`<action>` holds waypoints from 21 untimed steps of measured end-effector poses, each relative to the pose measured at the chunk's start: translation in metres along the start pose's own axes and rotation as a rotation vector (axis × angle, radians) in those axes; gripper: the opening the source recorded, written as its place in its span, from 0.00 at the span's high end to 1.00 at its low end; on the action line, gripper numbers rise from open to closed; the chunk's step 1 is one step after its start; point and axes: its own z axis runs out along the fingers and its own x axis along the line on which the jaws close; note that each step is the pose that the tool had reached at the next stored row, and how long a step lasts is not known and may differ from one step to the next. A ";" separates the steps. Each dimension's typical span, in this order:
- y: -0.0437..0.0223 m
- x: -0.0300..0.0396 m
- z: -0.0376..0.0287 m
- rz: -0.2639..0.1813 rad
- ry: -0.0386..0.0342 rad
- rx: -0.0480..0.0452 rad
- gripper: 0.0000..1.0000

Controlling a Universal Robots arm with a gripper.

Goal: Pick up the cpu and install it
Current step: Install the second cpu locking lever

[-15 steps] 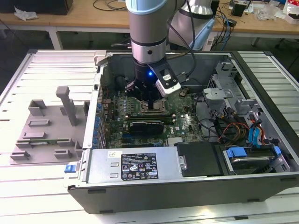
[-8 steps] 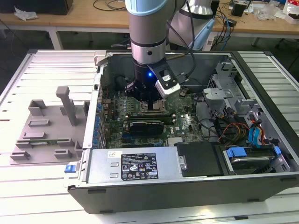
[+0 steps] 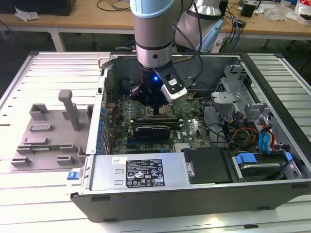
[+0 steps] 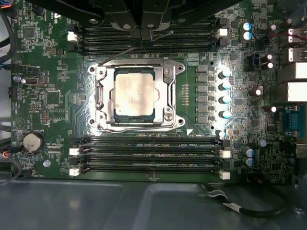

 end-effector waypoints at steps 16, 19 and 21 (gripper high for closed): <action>0.0000 0.0154 0.0119 0.001 -0.0001 -0.0093 0.89; -0.0001 0.0178 0.0129 0.001 0.0001 -0.0110 0.89; -0.0001 0.0181 0.0130 0.001 0.0002 -0.0112 0.89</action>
